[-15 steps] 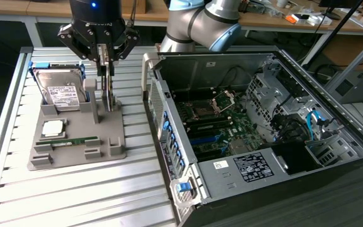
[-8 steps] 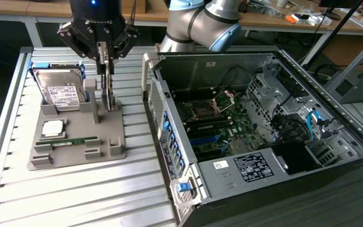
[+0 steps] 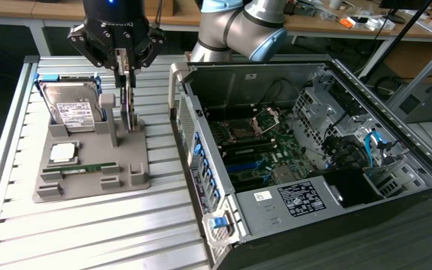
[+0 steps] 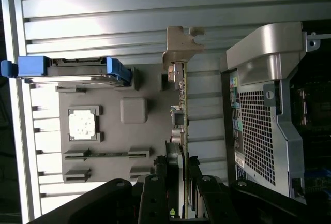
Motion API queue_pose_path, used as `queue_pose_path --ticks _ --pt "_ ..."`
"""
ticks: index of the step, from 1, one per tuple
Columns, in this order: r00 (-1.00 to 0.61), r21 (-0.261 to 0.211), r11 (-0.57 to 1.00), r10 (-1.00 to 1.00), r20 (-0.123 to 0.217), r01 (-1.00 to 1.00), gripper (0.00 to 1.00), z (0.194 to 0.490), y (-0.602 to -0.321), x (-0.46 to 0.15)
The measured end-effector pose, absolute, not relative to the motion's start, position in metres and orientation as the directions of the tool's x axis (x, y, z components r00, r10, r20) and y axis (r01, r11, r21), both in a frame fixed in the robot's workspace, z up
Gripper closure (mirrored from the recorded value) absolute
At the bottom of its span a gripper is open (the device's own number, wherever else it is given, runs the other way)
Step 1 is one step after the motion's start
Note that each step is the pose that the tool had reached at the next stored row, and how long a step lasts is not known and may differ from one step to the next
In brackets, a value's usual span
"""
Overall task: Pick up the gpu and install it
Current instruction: 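Pick up the gpu and move the gpu toward the slot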
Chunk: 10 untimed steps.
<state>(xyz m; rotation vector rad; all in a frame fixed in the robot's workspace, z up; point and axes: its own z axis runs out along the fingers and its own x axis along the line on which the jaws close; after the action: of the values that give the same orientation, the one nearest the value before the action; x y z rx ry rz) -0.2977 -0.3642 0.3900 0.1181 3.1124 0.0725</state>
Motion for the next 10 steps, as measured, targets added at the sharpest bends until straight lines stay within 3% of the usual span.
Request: queue_pose_path --ticks 10 --pt "-0.997 0.047 0.996 0.076 -0.024 0.075 0.73 0.3942 -0.3642 -0.2977"
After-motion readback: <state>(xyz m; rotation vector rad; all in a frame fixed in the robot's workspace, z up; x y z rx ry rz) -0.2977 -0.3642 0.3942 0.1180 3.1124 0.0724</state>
